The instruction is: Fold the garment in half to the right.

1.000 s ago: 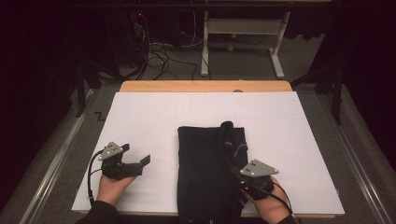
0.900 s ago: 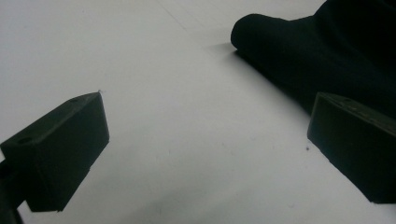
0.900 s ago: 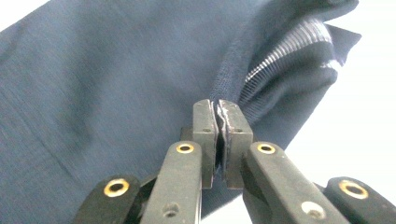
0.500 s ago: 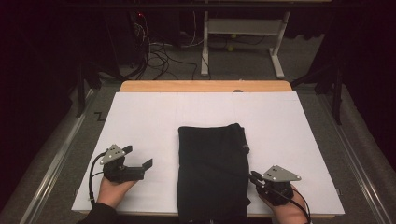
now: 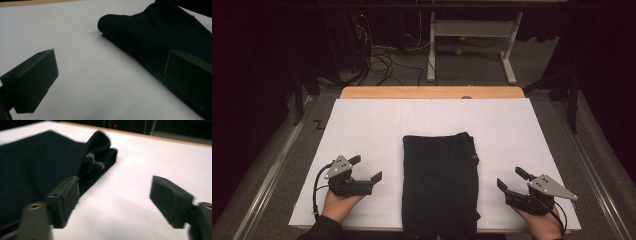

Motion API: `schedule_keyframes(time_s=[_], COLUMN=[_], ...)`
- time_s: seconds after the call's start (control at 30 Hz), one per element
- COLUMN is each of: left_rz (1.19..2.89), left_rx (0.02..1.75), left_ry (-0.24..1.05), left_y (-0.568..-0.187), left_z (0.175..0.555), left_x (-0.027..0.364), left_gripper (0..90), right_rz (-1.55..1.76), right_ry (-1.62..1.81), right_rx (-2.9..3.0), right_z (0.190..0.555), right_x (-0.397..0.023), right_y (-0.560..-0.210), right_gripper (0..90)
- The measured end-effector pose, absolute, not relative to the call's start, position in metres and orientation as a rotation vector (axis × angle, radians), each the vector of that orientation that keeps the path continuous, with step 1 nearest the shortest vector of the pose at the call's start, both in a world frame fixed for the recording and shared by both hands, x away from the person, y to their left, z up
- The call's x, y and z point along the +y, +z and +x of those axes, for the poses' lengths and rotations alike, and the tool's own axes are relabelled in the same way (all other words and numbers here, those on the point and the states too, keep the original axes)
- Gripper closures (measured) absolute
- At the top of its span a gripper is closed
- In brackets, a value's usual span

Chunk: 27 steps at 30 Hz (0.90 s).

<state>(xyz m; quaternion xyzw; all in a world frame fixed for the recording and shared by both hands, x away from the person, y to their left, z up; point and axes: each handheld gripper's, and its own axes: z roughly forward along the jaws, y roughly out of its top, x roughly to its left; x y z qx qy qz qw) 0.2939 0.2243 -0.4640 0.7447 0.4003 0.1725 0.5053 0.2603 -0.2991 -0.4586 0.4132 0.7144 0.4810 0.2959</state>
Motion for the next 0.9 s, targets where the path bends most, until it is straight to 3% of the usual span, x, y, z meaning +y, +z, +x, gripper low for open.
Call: schedule_keyframes(time_s=[0.23,0.9], left_rz=[1.787,1.785], left_rx=[0.941,0.936], left_ry=[0.431,0.433], left_y=[-0.4628,-0.4624], left_z=[0.2909,0.2891], left_x=[0.2203,0.2209], left_gripper=[0.0,0.0], right_rz=[1.133,1.119], right_ry=[1.3,1.326], right_rx=[1.797,1.797], right_z=[0.2627,0.2625], right_x=[-0.3003,-0.2942], right_y=[-0.4577,-0.4599], right_gripper=[0.1,0.0])
